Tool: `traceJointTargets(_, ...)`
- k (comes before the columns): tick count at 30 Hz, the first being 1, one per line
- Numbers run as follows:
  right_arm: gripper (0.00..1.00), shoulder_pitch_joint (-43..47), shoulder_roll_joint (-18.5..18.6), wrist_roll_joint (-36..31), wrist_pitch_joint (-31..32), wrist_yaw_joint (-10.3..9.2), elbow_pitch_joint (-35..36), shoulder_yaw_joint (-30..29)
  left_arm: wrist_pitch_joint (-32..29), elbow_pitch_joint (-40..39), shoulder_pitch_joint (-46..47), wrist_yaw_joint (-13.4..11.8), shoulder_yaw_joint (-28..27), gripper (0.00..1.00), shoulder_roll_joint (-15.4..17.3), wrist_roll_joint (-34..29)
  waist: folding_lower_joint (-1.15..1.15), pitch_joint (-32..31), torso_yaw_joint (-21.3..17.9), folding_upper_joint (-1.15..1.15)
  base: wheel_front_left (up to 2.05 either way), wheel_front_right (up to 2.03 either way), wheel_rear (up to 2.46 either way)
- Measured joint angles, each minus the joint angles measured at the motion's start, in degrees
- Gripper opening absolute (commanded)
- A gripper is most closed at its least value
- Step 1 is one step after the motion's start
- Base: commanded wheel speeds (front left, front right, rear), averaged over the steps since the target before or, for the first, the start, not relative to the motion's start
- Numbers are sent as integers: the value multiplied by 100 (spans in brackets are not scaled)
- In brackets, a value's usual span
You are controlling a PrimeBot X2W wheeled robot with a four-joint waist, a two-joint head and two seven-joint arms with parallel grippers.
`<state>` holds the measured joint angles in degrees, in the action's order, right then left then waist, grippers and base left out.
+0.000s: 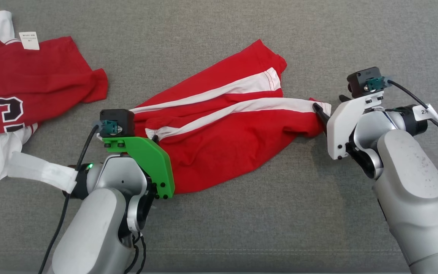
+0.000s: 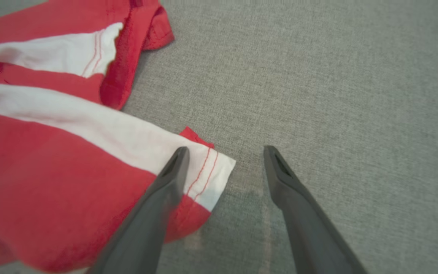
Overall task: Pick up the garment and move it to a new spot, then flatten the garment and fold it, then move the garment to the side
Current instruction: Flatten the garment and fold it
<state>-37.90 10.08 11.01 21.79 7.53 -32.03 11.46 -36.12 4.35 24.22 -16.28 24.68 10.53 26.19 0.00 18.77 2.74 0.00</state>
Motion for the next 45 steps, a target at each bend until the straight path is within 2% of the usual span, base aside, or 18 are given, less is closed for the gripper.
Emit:
traceJointTargets(9,100,402,-220,-65,494,-1,332,-377,37,82,3,12,23,0,-16,58,0,-54,-38,0,0,0,0)
traceJointTargets(10,96,430,-240,-52,511,-1,356,-391,37,81,3,8,20,0,-12,58,0,-50,-43,0,0,0,0)
traceJointTargets(12,50,467,-282,-24,511,-1,394,-392,42,73,10,-1,8,0,-7,58,0,-35,-52,0,0,0,0)
traceJointTargets(13,35,469,-301,-10,510,-1,403,-396,47,69,19,-5,7,0,-3,58,0,-26,-55,0,0,0,0)
traceJointTargets(14,7,469,-311,-8,504,-1,409,-396,92,60,21,-9,-1,0,-3,58,0,-18,-57,0,0,0,0)
traceJointTargets(15,0,469,-312,-11,469,1,420,-388,98,59,31,-12,-5,0,-2,58,0,-11,-58,0,0,0,0)
traceJointTargets(21,0,469,-291,-111,289,1,463,-361,405,90,111,55,-19,0,-33,62,0,-36,-64,0,0,0,0)
traceJointTargets(31,0,470,-176,-129,-189,0,862,-412,1361,45,416,293,-232,0,-254,222,0,-258,-116,0,0,0,0)
traceJointTargets(41,0,315,31,-41,-660,0,1428,-541,2007,119,1084,715,-497,0,-341,469,0,-369,-267,0,0,0,0)
traceJointTargets(45,0,-120,71,312,-728,0,1416,-345,2199,394,1572,962,-662,0,-260,565,0,-227,-356,0,0,0,0)
